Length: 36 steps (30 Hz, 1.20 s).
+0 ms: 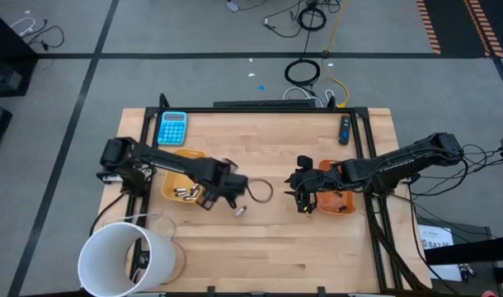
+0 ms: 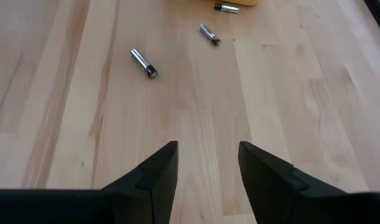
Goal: Sort batteries
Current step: Put the silver battery into the yellow bin
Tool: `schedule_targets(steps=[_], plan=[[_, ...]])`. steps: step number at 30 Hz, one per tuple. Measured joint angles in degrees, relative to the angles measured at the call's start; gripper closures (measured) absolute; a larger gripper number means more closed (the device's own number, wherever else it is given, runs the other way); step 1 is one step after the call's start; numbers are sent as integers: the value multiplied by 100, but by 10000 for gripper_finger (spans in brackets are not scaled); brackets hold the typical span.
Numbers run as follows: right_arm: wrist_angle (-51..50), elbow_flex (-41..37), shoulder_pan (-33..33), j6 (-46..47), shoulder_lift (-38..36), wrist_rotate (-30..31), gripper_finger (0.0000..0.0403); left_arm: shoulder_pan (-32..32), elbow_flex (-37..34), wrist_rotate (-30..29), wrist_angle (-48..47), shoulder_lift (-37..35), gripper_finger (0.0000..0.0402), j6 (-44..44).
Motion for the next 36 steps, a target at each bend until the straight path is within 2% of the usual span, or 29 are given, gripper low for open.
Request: schedule_targets(steps=[4, 7, 13, 15, 18, 20, 27, 33, 36], plan=[[11, 0, -8, -87, 0, -2, 243, 229, -5, 450, -1235, -287, 175, -1419], [34, 0, -31, -140, 2, 0, 243, 311, -105, 471, -1605, -404, 175, -2242], [160, 0, -31, -192, 2, -2, 243, 384, -388, -500, -1921, -458, 175, -3135], [155, 0, -27, -192, 1, -4, 243, 371, -476, -601, -1890, -462, 138, -3244], [135, 0, -11, -194, 2, -4, 243, 368, -575, -845, -1904, -458, 40, -3369], [91, 0, -11, -208, 1, -4, 243, 373, -577, -971, -1897, -460, 21, -3370], [89, 0, -11, -262, 1, -7, 243, 372, -579, -973, -1738, -460, 78, -3372], [186, 0, -22, -350, 2, -7, 243, 285, -464, -966, -891, -460, 82, -3038], [212, 0, -22, -365, 1, -7, 243, 254, -463, -735, -337, -460, 82, -2755]])
